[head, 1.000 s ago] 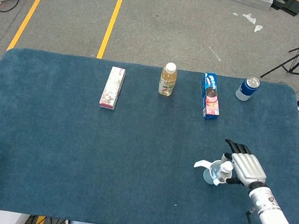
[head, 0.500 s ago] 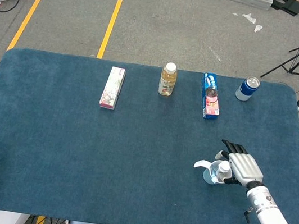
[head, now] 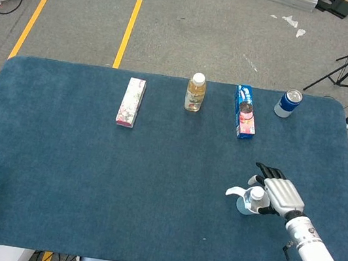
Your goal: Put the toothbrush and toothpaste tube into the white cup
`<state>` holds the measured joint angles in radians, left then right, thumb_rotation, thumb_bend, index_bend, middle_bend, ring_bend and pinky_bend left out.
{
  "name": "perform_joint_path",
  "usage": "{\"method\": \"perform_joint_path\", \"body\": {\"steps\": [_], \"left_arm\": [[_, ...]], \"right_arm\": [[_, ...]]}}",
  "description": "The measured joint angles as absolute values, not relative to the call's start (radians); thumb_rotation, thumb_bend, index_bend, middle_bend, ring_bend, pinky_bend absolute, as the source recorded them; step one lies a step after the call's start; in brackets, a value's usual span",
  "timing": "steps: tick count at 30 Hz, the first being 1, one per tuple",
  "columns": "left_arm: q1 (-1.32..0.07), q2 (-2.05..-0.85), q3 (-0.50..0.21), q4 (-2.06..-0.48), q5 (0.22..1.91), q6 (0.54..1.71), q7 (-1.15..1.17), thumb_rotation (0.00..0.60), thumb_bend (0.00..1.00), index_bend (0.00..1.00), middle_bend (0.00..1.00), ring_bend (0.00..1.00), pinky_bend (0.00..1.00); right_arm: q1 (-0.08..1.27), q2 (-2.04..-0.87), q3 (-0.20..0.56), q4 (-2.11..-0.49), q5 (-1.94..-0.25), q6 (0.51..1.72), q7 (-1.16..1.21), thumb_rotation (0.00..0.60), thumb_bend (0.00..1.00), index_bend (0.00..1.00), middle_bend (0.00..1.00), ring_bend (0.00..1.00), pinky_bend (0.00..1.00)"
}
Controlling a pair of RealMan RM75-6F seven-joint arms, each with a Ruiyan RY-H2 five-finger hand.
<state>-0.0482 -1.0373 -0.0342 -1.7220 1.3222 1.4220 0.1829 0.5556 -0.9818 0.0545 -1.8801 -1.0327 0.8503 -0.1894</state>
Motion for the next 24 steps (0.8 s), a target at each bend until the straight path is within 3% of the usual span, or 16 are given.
{"method": "perform_joint_path", "body": {"steps": [19, 24], "left_arm": [[-0.048, -1.037, -0.034, -1.723, 1.323, 1.423, 0.186, 0.6, 0.0, 0.06, 0.26, 0.23, 0.29], [-0.049, -1.039, -0.033, -1.722, 1.322, 1.421, 0.19, 0.6, 0.0, 0.06, 0.26, 0.23, 0.29]], "right_arm": [[0.548, -0.964, 0.056, -1.888, -1.07, 0.857, -0.142, 0.6, 0.24, 0.33, 0.0, 0.0, 0.02], [0.539, -0.937, 0.054, -1.908, -1.082, 0.869, -0.137, 0.6, 0.24, 0.29, 0.0, 0.0, 0.02]]}}
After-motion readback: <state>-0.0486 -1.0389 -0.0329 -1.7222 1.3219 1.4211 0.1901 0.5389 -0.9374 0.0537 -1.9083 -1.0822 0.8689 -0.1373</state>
